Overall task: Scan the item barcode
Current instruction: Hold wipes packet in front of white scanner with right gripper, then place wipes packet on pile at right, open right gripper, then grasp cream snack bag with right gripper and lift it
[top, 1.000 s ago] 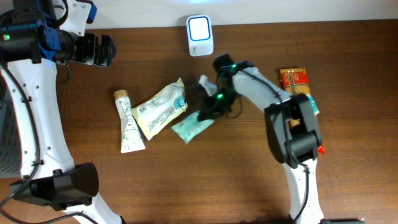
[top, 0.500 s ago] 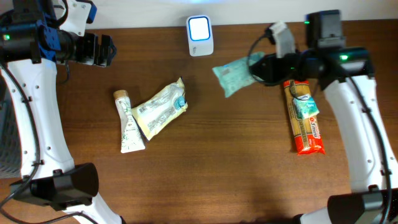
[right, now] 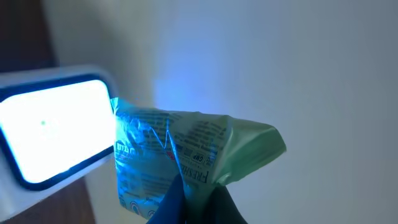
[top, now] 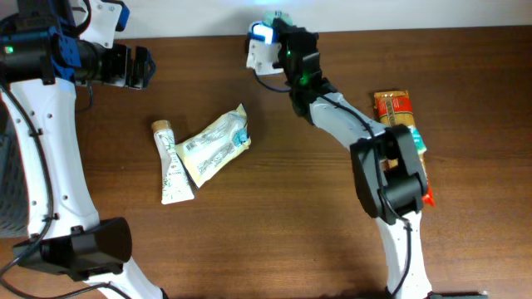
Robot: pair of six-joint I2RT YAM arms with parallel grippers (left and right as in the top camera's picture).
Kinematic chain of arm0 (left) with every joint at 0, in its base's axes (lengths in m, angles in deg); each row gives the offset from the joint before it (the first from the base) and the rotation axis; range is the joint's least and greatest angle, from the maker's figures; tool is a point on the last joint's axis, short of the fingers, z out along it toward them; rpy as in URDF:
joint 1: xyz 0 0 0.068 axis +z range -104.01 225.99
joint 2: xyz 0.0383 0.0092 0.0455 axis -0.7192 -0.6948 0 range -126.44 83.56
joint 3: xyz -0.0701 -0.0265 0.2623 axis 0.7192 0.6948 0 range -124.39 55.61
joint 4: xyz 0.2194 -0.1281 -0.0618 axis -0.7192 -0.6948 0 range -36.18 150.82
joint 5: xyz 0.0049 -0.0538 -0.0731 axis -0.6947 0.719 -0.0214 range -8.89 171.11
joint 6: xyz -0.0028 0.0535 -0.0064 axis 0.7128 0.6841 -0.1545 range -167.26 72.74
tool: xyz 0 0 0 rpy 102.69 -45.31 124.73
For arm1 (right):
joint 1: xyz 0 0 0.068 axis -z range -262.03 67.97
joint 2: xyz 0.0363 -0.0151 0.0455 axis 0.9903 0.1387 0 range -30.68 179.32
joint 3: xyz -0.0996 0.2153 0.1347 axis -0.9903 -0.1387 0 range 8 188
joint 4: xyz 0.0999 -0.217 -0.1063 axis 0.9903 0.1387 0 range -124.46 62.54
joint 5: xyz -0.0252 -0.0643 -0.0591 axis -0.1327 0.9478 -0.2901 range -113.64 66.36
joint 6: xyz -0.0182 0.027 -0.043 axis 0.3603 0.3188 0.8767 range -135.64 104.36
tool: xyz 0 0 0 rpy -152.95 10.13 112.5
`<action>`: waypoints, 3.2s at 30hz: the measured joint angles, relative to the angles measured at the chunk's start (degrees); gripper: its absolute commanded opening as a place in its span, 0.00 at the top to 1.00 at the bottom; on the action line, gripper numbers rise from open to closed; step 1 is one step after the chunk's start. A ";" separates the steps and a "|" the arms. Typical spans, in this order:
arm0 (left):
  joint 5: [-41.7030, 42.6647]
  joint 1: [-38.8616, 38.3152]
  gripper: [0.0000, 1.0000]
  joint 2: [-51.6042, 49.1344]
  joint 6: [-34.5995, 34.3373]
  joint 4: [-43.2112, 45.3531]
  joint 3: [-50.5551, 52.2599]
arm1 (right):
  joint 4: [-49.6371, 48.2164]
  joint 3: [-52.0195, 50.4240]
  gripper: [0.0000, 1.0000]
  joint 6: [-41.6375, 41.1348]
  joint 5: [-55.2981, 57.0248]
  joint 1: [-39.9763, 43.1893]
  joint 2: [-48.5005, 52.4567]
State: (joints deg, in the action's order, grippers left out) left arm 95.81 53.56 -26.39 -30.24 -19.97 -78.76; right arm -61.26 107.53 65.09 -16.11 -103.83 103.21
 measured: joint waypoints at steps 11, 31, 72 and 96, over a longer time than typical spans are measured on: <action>0.00 0.00 0.01 0.00 -0.02 0.00 0.00 | -2.38 0.00 0.96 4.79 -0.98 -0.02 0.37; 0.00 0.00 0.01 -0.09 -0.02 0.00 0.02 | 101.00 0.52 0.96 -83.62 -3.50 4.02 -32.98; 0.00 0.00 0.01 -0.09 -0.02 0.04 0.02 | 40.76 -5.75 0.96 -96.48 -32.13 -7.50 -1.44; 0.00 0.00 0.01 -0.09 -0.02 0.00 0.02 | 90.40 0.96 0.57 -66.62 -28.37 -0.63 -4.24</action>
State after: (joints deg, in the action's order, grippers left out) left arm 95.81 53.56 -26.48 -30.26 -19.97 -78.74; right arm 29.14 108.49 -1.53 -44.48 -104.46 98.97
